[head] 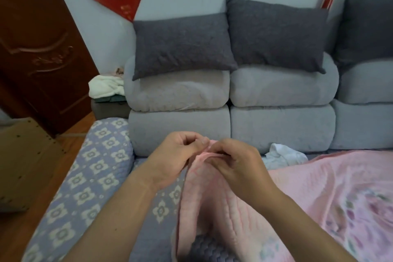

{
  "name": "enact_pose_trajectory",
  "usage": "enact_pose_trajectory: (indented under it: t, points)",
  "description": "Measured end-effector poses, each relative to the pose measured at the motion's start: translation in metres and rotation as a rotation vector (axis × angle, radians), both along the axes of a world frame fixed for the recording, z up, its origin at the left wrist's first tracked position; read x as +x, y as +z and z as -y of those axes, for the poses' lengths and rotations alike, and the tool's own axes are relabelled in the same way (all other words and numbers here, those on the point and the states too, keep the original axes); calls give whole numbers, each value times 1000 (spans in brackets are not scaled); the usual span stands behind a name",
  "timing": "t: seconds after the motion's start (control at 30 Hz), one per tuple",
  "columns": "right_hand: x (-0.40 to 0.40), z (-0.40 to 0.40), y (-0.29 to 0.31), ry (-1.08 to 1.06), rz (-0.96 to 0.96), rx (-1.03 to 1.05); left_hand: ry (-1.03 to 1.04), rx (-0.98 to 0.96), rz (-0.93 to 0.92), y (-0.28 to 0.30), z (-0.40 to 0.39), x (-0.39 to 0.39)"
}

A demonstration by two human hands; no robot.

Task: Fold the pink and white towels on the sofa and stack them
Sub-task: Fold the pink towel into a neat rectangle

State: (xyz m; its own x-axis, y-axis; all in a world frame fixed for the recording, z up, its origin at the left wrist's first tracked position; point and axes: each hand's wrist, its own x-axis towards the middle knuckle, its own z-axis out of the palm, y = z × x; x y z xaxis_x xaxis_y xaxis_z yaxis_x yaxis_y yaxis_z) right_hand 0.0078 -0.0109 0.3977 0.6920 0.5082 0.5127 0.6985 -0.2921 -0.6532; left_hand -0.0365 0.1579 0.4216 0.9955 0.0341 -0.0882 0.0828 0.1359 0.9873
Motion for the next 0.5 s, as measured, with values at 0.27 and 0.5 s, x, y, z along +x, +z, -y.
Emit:
enact_pose_trajectory:
  t: [0.27, 0.5]
  points:
    - [2, 8, 35, -99, -108, 143, -9, 222, 133, 40, 13, -5]
    - [1, 19, 29, -52, -216, 110, -42, 136, 214, 27, 35, -19]
